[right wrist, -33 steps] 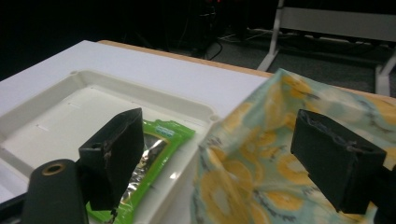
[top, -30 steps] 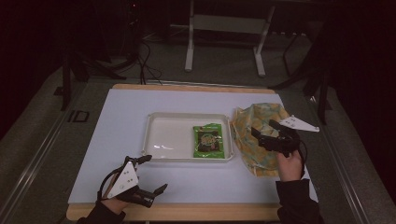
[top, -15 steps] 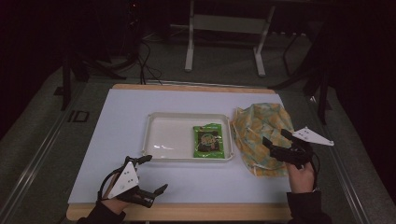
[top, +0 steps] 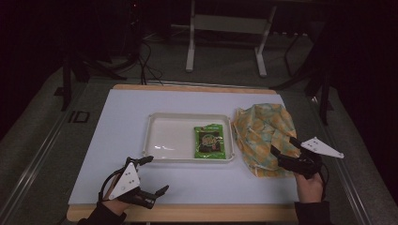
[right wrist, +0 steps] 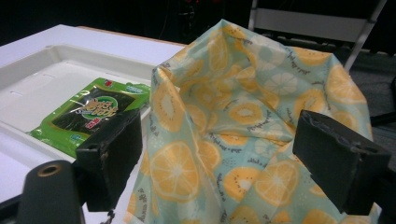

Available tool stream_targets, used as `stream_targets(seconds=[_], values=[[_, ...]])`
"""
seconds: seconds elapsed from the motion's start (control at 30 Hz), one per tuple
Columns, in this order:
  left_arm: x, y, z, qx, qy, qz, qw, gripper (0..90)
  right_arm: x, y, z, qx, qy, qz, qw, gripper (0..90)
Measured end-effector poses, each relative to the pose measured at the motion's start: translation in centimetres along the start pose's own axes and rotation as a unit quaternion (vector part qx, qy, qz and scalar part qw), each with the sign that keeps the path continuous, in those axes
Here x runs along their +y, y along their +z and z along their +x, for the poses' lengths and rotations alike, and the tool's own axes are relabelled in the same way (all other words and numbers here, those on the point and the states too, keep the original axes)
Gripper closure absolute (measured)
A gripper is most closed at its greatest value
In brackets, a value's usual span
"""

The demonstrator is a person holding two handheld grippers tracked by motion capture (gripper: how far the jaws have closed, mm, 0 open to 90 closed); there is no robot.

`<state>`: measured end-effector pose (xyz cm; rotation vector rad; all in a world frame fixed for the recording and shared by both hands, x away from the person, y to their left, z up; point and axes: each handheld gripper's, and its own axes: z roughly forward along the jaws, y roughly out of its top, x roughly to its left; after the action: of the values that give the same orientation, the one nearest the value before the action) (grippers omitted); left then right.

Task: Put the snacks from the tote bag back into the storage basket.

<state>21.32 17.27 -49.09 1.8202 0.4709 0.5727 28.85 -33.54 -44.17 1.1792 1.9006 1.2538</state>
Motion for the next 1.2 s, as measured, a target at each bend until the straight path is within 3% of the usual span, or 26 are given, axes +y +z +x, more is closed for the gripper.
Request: stream_targets(seconds=[0.23, 0.93, 1.2], values=[[0.0, -0.1, 0.0, -0.001, -0.001, -0.002, 1.0, 0.4, -0.8, -0.7, 0.1, -0.006, -0.014, -0.002, 0.9999, 15.6], [-0.1, 0.1, 0.0, -0.011, -0.004, 0.002, 0.9999, 0.4, -1.9, -1.5, -0.9, -0.026, 0.007, -0.029, 0.9992, 15.6], [-0.1, 0.1, 0.0, -0.011, -0.004, 0.002, 0.9999, 0.4, -1.9, -1.2, -0.5, -0.023, -0.012, -0.032, 0.9991, 15.4]])
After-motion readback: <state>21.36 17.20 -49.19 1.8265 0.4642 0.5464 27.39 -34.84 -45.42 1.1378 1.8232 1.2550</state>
